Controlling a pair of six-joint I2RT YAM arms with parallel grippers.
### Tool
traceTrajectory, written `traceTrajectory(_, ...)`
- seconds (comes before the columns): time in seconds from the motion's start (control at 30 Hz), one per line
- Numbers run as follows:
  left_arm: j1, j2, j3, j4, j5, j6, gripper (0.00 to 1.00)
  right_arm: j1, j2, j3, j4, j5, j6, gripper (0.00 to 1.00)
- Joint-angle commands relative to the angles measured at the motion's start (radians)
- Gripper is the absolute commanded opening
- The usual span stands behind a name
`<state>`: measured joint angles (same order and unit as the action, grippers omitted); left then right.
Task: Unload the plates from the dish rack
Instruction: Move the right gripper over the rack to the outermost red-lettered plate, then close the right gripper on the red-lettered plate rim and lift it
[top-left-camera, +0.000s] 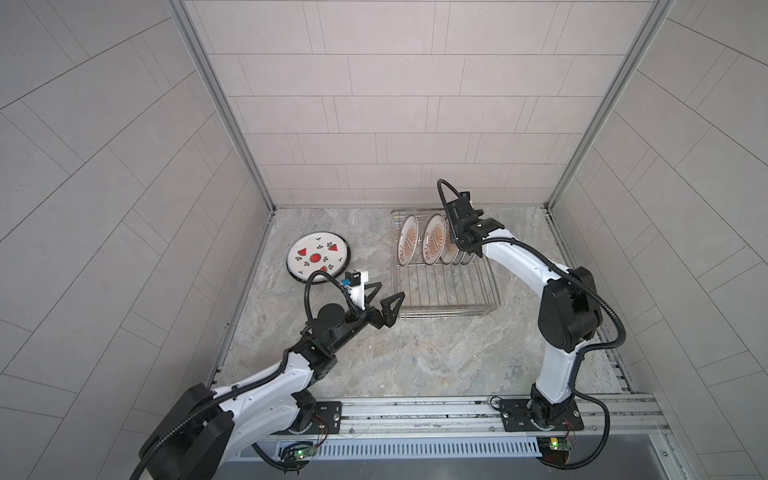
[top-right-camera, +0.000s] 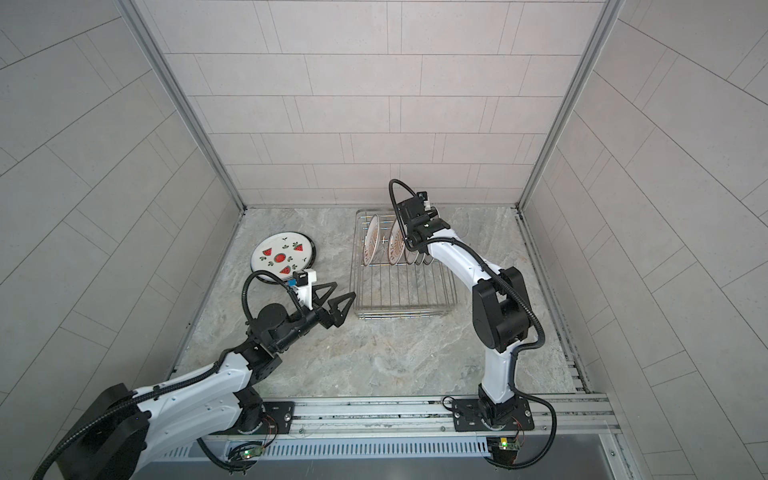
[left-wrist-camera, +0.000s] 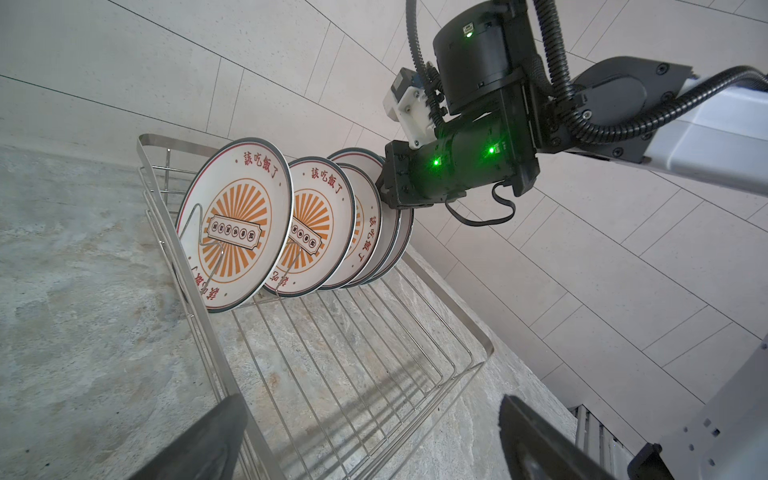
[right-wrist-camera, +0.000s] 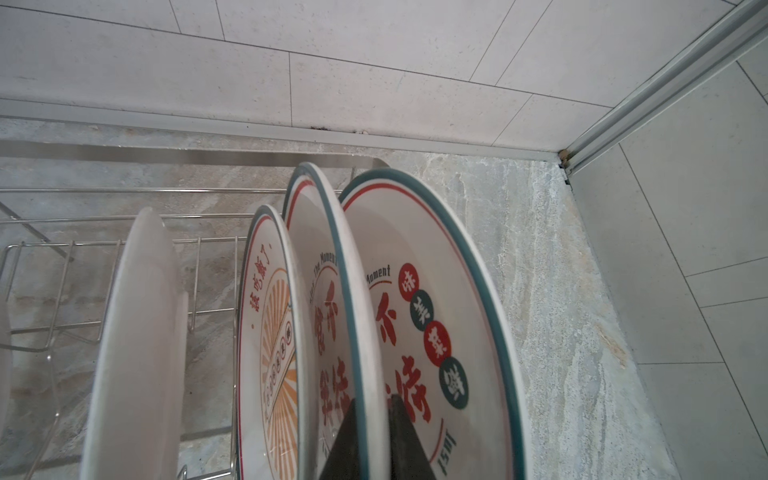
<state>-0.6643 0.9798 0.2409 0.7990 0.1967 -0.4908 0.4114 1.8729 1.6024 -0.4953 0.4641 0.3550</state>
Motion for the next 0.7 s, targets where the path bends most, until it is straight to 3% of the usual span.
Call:
traceTrajectory(0.0,-0.005,-0.010,-0.012,0.038,-0.002,-0.005,1.00,0.001,0.008,0.007,-0.015,0.028,0.017,0.11)
traceTrajectory(0.23,-0.005,-0.026,-0.014,0.034,0.012,-0.005,1.00,0.004,-0.021,-0.003,0.002,0.040,0.021,0.06)
traceTrajectory(0.67,-0.004,-0.027,-0.017,0.039,0.010,-0.010,1.00,0.063,-0.094,0.013,-0.023,0.221,-0.013,0.01)
